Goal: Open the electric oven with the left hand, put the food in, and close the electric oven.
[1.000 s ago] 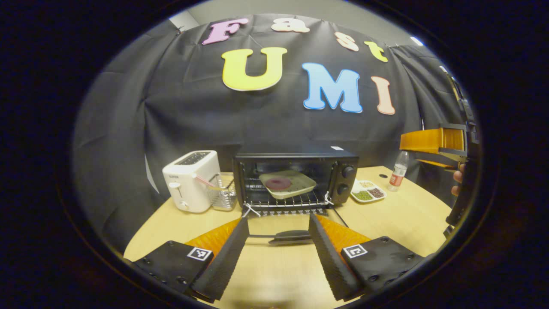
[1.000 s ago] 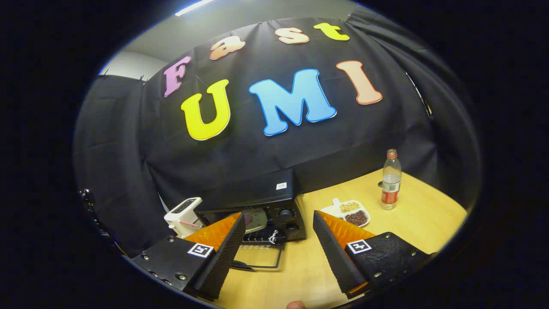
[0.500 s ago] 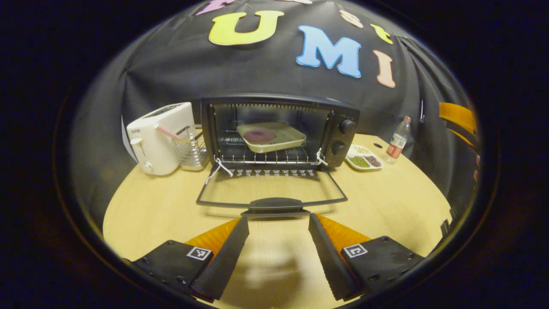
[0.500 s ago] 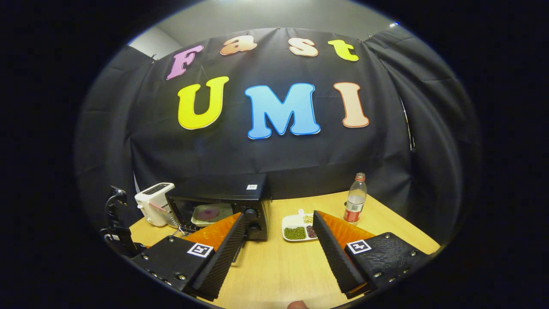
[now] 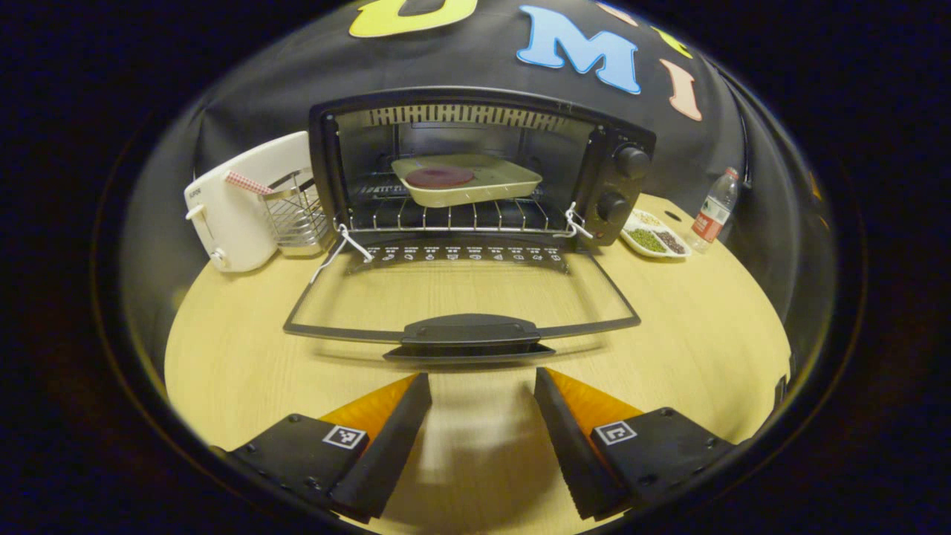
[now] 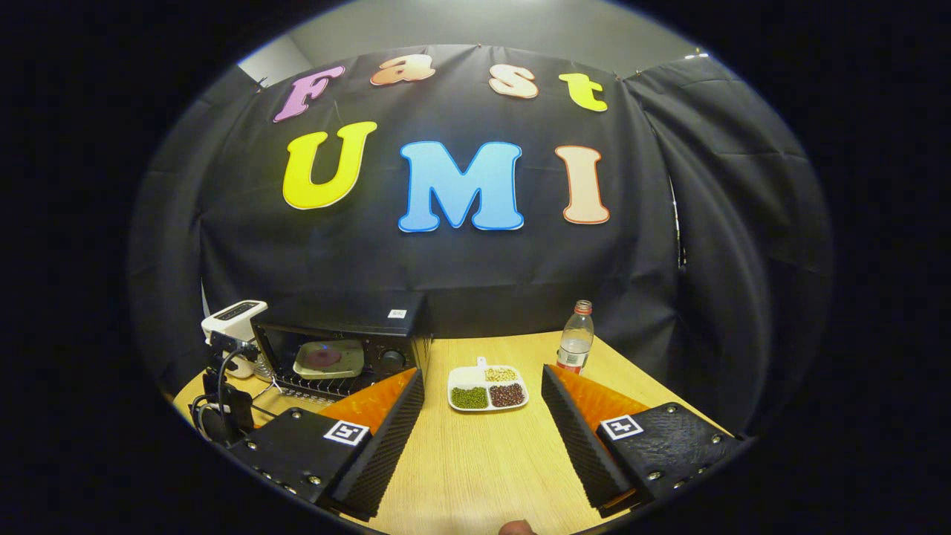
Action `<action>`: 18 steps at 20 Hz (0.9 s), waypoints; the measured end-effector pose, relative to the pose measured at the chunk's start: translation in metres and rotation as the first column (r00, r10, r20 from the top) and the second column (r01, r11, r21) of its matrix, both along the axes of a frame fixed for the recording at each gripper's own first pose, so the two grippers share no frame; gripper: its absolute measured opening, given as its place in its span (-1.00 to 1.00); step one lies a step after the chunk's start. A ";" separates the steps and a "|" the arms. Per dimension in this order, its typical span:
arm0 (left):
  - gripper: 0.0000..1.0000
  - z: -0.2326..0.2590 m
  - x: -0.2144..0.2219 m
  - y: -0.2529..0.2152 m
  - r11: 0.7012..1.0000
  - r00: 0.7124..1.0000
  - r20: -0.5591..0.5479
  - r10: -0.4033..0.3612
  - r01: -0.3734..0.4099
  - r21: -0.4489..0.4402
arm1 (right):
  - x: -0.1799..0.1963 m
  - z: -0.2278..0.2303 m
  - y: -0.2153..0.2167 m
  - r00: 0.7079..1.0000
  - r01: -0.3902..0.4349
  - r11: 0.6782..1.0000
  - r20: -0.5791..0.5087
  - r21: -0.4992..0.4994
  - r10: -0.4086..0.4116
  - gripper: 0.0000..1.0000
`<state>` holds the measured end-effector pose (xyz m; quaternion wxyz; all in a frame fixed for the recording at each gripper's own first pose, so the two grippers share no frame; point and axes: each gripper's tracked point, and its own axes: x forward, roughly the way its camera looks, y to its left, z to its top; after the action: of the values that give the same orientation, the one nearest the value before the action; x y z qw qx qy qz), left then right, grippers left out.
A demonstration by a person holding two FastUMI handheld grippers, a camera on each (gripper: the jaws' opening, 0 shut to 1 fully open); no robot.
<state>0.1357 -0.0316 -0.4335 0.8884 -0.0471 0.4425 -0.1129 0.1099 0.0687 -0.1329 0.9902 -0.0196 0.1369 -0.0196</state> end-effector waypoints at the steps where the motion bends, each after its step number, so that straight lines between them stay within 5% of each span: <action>1: 0.92 -0.002 0.003 0.000 1.000 1.000 0.004 0.000 0.000 0.012 | 0.000 0.001 -0.001 1.000 0.004 1.000 0.001 -0.002 -0.004 0.95; 9: 0.92 -0.001 0.010 -0.002 0.997 0.998 0.053 0.046 -0.049 0.063 | -0.005 0.005 0.008 1.000 -0.004 1.000 0.008 -0.018 0.004 0.96; 18: 0.91 0.057 0.028 0.004 0.995 0.978 0.202 0.053 -0.068 0.068 | -0.013 0.001 0.017 0.999 -0.048 0.998 -0.009 0.037 0.049 0.96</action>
<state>0.1639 -0.0272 -0.3766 0.9326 -0.0156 0.3531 -0.0733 0.0972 0.0857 -0.1319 0.9899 -0.0051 0.1417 0.0069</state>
